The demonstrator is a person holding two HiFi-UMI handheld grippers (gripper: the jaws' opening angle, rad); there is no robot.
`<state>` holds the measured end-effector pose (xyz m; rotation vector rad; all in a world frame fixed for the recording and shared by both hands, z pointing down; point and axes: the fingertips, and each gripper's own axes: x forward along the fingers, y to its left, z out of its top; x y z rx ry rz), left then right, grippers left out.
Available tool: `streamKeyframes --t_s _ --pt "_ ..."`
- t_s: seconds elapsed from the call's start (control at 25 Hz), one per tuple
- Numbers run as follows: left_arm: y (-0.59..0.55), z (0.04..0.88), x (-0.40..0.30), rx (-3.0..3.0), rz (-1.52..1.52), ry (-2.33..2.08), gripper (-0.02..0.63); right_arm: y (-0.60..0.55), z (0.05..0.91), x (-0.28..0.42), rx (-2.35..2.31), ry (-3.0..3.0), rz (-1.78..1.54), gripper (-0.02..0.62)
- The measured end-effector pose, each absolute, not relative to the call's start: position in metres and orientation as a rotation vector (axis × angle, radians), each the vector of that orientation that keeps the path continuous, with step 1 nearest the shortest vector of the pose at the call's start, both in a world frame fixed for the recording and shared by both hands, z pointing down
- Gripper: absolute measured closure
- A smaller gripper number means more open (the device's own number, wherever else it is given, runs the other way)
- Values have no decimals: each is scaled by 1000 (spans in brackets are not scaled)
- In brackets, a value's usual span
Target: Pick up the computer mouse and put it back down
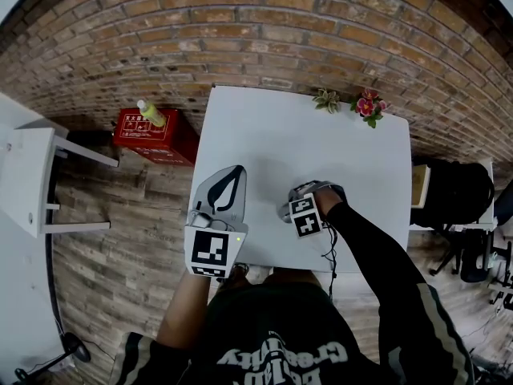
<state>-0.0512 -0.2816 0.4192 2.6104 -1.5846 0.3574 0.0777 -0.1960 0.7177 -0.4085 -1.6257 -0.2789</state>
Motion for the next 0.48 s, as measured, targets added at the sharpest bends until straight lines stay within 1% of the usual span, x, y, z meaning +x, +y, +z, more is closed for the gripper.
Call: streamKeyframes --t_s 0.48 --pt "-293 407 -79 2632 426 -1678 600 -206 707 67 -265 -1727 -237 304"
